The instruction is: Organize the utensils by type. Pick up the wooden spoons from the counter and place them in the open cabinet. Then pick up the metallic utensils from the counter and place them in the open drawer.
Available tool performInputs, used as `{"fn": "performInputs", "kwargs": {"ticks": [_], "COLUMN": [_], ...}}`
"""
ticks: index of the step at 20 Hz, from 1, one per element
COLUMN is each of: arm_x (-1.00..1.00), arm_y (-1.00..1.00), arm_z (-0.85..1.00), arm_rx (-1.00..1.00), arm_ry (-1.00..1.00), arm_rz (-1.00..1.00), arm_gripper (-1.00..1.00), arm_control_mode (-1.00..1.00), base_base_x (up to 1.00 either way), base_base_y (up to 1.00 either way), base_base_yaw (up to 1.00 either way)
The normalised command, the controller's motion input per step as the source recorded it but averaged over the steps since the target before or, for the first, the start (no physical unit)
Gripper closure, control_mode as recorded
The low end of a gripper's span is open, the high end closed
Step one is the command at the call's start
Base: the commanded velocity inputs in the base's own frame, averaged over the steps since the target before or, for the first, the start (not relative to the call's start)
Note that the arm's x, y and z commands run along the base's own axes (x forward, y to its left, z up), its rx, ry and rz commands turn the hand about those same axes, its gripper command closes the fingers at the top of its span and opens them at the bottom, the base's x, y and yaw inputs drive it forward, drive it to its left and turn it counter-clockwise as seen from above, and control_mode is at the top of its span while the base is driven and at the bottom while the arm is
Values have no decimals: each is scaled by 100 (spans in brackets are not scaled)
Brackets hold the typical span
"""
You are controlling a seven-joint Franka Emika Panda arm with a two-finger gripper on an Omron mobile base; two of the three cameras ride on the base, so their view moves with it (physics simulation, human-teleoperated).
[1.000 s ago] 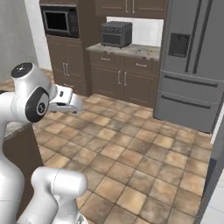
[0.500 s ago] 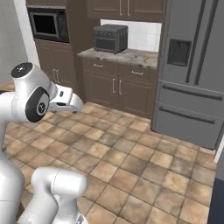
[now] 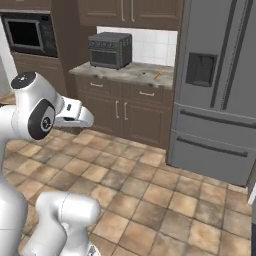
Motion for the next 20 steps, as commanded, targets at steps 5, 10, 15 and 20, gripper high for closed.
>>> {"fn": "performInputs", "kwargs": {"ticks": [5, 10, 15, 20], "arm_x": [0, 0, 0, 0], "arm_y": [0, 0, 0, 0], "arm_z": [0, 0, 0, 0], "arm_rx": [0, 0, 0, 0], "arm_ry": [0, 0, 0, 0], "arm_rz": [0, 0, 0, 0], "arm_gripper": [-100, -100, -100, -100], "arm_control_mode": [100, 100, 100, 100], "base_base_x": [100, 100, 100, 100], "base_base_y": [49, 59, 55, 54], "base_base_yaw": [-30, -24, -26, -32]}}
